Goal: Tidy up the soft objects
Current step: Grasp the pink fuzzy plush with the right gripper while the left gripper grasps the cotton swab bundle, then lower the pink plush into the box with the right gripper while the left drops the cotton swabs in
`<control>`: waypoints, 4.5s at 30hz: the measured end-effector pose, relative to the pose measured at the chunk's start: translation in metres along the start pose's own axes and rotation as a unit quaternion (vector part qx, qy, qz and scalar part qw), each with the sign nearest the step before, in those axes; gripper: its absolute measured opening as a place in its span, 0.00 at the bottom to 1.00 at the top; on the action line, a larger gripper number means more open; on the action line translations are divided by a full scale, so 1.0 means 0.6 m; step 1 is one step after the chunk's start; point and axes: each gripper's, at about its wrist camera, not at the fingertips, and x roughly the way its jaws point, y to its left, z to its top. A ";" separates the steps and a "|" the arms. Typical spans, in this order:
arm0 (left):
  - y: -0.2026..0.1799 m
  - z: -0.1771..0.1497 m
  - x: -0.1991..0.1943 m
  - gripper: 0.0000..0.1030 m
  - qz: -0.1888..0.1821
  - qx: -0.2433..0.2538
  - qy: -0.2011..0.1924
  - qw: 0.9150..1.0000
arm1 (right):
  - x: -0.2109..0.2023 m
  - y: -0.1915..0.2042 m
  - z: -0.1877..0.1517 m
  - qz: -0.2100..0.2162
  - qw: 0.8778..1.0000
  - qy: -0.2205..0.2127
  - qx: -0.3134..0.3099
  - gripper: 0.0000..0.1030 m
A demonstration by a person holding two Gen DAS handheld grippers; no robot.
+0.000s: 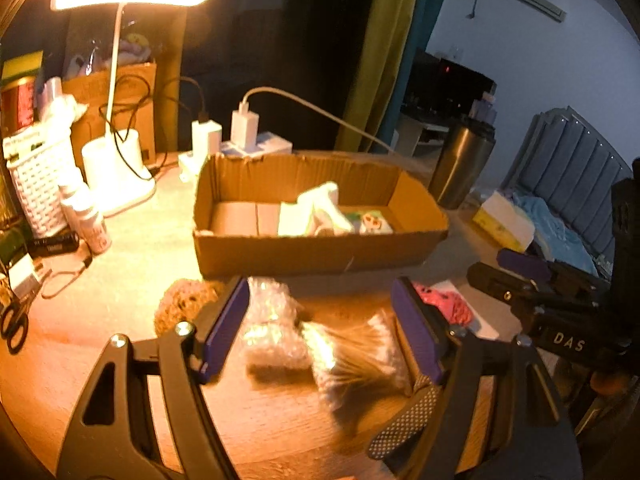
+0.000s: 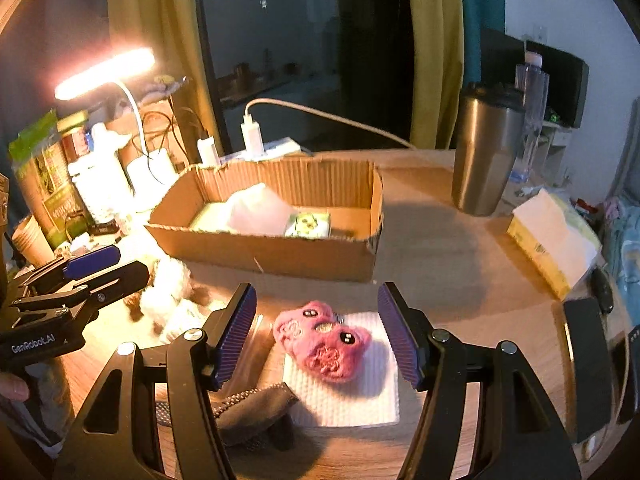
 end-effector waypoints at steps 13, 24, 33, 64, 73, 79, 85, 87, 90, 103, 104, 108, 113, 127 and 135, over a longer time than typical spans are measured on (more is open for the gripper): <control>-0.017 -0.029 0.033 0.73 0.000 0.010 0.035 0.999 | 0.053 -0.006 -0.036 0.020 0.999 0.040 0.001 0.65; -0.061 -0.054 0.092 0.73 -0.010 0.043 0.094 0.995 | 0.080 -0.016 -0.052 0.031 0.998 0.061 0.004 0.64; -0.055 -0.067 0.119 0.82 -0.002 0.034 0.118 0.992 | 0.092 -0.012 -0.054 0.016 0.998 0.068 -0.007 0.60; -0.019 -0.025 0.012 0.69 -0.047 0.041 0.044 0.997 | -0.015 0.015 -0.008 -0.031 0.999 0.008 -0.025 0.48; 0.010 0.004 -0.041 0.69 -0.042 0.039 -0.001 0.998 | -0.038 0.045 0.009 -0.037 0.999 -0.007 -0.034 0.48; 0.032 0.029 -0.067 0.69 -0.033 0.040 -0.031 0.998 | -0.046 0.066 0.025 -0.040 0.998 -0.017 -0.043 0.48; 0.052 0.057 -0.085 0.69 -0.025 0.035 -0.060 0.997 | -0.050 0.080 0.050 -0.045 0.997 -0.029 -0.054 0.48; 0.056 0.067 -0.088 0.69 -0.022 0.034 -0.070 0.997 | -0.051 0.082 0.061 -0.047 0.997 -0.035 -0.056 0.48; 0.059 0.085 -0.093 0.69 -0.018 0.034 -0.083 0.996 | -0.052 0.083 0.076 -0.049 0.996 -0.044 -0.059 0.48; 0.070 0.140 -0.075 0.69 0.000 0.025 -0.108 0.994 | -0.043 0.062 0.135 -0.054 0.994 -0.075 -0.065 0.48; 0.071 0.143 -0.067 0.69 0.001 0.025 -0.105 0.994 | -0.040 0.059 0.137 -0.053 0.994 -0.075 -0.064 0.48; 0.070 0.147 -0.037 0.69 0.010 0.026 -0.095 0.995 | -0.023 0.043 0.144 -0.050 0.994 -0.073 -0.059 0.48; 0.066 0.148 0.007 0.69 0.015 0.028 -0.076 0.997 | 0.011 0.021 0.148 -0.044 0.996 -0.061 -0.051 0.48; 0.055 0.125 0.128 0.69 0.026 0.040 -0.005 0.999 | 0.122 -0.014 0.141 -0.016 0.999 -0.013 -0.027 0.48; 0.055 0.112 0.171 0.70 0.025 0.042 0.034 0.998 | 0.170 -0.018 0.132 -0.005 1.000 0.011 -0.020 0.48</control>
